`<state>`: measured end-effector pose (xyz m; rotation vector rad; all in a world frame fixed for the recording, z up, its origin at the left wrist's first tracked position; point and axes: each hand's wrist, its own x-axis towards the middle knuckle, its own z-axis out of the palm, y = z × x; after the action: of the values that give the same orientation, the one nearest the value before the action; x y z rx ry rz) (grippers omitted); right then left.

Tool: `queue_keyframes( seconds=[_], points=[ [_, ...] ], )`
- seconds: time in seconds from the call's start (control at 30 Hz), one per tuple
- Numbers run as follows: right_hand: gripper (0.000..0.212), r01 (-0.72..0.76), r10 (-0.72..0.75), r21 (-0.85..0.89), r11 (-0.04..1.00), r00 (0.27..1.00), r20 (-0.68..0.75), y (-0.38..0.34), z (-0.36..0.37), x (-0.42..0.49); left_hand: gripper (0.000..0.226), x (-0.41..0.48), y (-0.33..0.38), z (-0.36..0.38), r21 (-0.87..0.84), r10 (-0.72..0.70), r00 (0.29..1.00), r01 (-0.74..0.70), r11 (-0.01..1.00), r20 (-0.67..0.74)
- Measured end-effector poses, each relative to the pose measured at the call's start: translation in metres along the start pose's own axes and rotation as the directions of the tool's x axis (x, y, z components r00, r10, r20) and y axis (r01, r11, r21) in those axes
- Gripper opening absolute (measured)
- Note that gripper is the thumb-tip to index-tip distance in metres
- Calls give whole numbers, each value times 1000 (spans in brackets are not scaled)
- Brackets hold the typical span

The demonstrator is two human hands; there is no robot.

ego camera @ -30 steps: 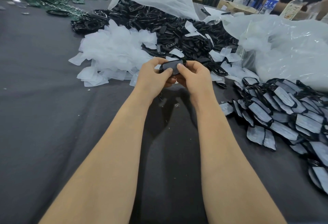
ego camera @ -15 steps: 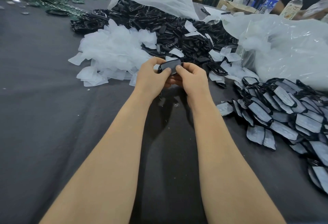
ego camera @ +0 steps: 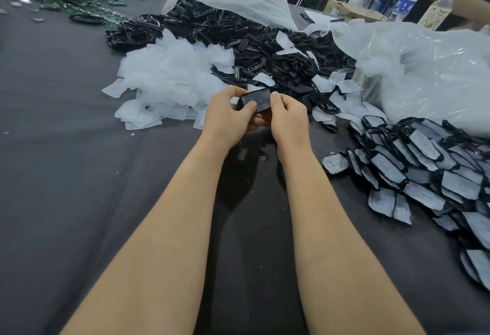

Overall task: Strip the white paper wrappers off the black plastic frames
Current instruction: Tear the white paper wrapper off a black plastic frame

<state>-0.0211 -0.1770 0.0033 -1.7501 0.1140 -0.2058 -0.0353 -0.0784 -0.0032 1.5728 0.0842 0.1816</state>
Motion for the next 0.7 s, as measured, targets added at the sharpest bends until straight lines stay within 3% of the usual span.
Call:
queue_keyframes(
  seconds=[0.43,0.6,0.7],
  points=[
    [9,-28,29,97,995,1000,-10,3,-3,4,21,-2,0,3,-75,13,1000,-11,997,28],
    [12,81,-76,-34,996,990,121,4,-5,2,24,0,-1,1,-51,-8,1000,7,999,-23],
    [6,98,-91,-62,993,990,105,6,-5,3,23,-1,0,1,-37,8,1000,-9,999,-20]
  ],
)
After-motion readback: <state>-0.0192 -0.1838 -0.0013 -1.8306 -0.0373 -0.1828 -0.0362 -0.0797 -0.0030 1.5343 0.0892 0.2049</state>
